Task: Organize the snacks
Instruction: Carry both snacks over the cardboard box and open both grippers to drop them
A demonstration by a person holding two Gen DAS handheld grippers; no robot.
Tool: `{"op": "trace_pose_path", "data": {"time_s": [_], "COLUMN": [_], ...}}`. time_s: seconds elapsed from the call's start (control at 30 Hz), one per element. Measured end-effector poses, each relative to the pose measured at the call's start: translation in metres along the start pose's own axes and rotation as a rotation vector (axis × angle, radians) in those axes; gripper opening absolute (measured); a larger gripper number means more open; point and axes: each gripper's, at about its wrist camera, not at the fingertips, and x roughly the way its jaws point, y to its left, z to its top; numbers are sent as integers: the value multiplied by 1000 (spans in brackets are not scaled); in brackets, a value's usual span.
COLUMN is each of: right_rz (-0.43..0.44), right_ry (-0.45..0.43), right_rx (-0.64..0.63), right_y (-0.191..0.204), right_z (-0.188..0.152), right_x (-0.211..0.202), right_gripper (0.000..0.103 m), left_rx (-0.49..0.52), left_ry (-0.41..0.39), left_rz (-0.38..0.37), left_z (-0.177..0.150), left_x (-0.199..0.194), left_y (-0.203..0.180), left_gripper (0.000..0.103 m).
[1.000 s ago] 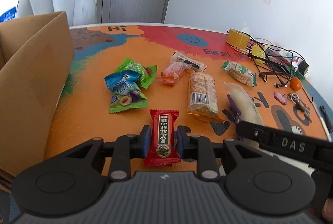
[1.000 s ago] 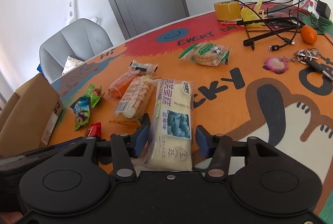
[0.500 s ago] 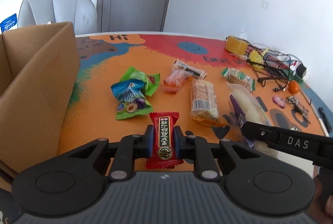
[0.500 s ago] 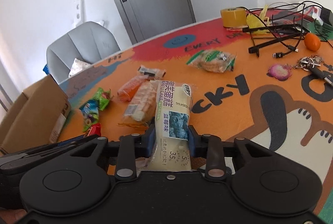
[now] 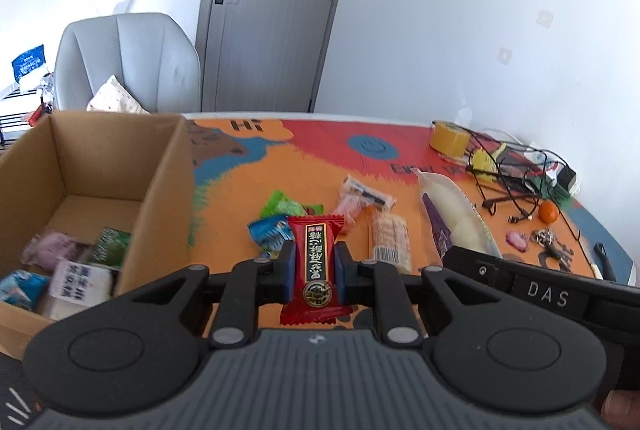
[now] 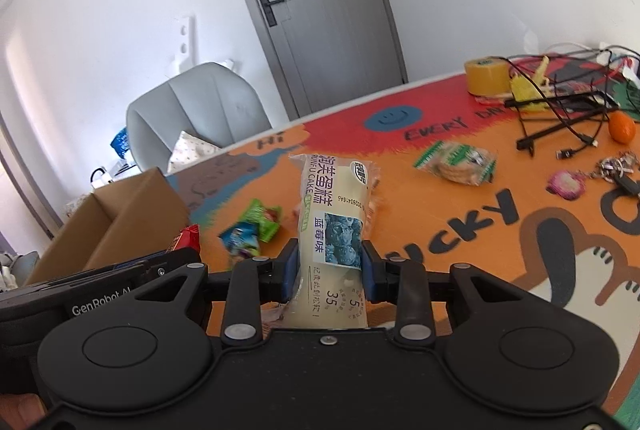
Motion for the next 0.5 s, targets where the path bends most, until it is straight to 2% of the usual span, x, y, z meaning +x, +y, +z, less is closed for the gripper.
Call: {"op": "trace_pose_path", "data": {"time_s": [0.5], "right_rz": [74], "right_ry": [-46], "right_rx": [-21], "right_y": [41], "right_z": [8], "right_x": [-11], "right_gripper": [33], "left_rx": [-22], "left_ry": [-94], "left_rz": [54], "left_z": [17], "left_x": [-53], "left_y": [33], "left_gripper": [18]}}
